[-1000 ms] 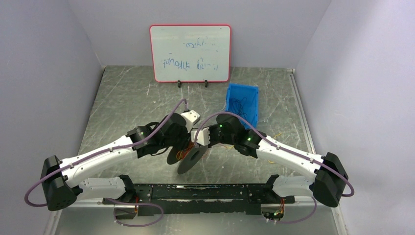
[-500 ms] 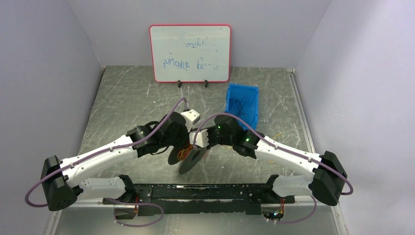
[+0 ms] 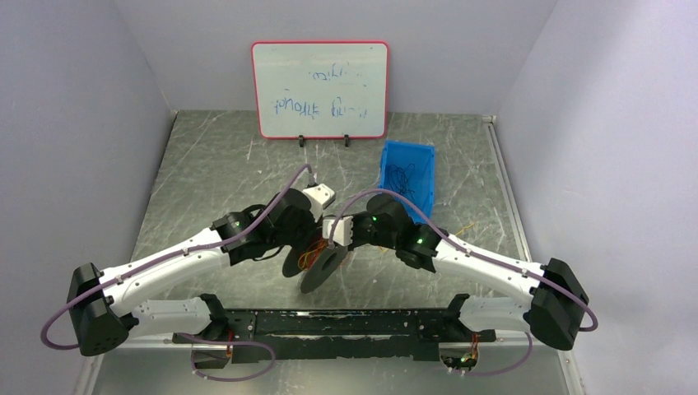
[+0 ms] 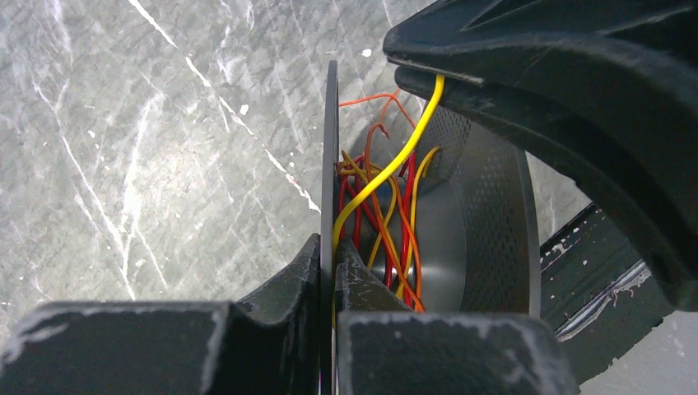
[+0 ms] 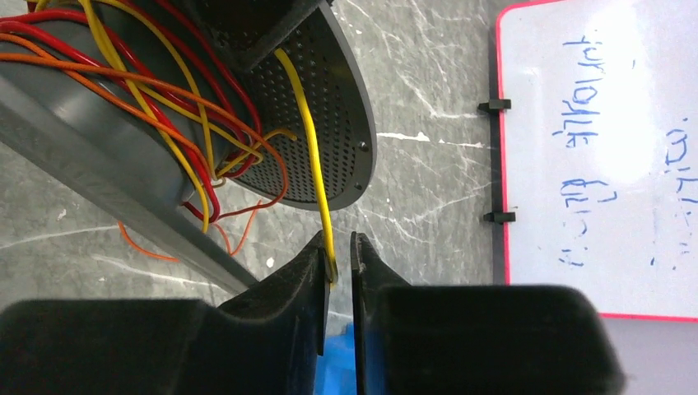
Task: Wrap the cables
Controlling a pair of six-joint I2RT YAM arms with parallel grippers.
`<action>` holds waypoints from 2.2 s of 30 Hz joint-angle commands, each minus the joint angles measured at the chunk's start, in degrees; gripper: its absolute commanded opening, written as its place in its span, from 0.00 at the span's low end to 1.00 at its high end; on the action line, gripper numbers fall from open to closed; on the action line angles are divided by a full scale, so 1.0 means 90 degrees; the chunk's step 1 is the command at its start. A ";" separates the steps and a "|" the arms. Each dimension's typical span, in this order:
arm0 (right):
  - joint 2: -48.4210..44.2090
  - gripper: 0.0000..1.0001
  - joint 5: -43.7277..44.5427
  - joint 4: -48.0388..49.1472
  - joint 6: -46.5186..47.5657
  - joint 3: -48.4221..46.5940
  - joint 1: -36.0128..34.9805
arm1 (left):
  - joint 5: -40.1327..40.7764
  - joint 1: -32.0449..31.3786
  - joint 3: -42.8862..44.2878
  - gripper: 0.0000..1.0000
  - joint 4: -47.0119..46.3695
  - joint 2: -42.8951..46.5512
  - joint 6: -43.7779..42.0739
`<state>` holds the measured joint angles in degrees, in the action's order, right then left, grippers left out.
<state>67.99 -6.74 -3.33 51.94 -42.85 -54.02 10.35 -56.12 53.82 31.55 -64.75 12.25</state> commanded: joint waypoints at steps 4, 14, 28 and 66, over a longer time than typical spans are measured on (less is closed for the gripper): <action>-0.0583 0.24 0.0420 0.0428 -0.0533 0.0299 -0.0035 | 0.0126 0.0235 0.0006 0.07 -0.0288 0.0175 0.0141; -0.1625 0.34 0.1394 0.1077 -0.2123 0.0835 0.0014 | 0.0193 0.0396 -0.0008 0.07 -0.0321 0.0359 0.0174; -0.2538 0.52 0.3399 0.0867 -0.6389 0.1648 0.0031 | 0.0582 0.0474 0.0296 0.07 -0.0280 0.0856 0.0175; -0.1478 0.74 0.1025 0.0264 -0.7954 0.1896 0.2050 | 0.1883 0.0474 0.3680 0.07 0.1588 0.0720 -0.0297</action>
<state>53.63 9.50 -3.16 -21.47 -23.64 -36.40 24.67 -52.21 83.02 47.05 -58.70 10.28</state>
